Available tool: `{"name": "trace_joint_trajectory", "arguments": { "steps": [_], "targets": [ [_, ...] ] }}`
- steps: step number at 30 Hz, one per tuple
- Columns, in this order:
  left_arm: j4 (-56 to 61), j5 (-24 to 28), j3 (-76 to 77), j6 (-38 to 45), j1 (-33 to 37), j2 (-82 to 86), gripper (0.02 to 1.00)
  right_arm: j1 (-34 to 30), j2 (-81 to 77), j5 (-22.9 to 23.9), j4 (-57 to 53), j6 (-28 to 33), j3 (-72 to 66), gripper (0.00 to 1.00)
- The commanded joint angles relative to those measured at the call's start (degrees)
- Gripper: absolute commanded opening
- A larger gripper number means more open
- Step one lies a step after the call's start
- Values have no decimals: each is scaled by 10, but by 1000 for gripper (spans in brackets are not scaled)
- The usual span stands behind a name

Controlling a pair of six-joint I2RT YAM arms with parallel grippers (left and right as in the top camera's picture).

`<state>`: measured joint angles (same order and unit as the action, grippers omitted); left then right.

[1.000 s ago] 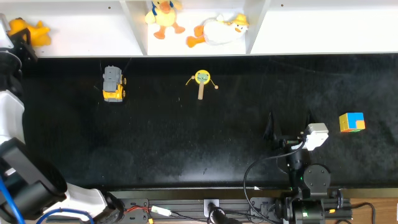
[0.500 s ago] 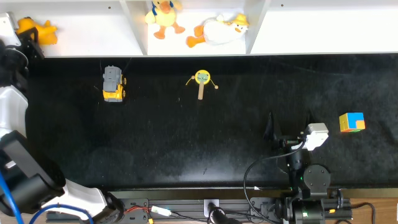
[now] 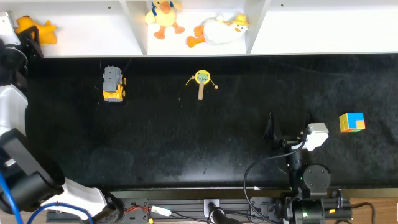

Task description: Store Toys

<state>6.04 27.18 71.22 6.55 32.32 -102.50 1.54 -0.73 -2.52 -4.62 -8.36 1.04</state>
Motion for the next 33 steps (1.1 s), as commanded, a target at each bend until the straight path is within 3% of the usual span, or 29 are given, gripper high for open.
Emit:
{"name": "trace_joint_trajectory", "arguments": {
  "steps": [1,23,33],
  "targets": [
    [9,-5,13,9,-2,-20,371,3,5,6,2,-2,-8,996],
    [48,-3,13,9,-17,-23,684,3,5,6,2,-2,-8,996],
    [48,-3,13,9,-16,-23,998,3,5,6,2,-2,-8,993]
  ]
}}
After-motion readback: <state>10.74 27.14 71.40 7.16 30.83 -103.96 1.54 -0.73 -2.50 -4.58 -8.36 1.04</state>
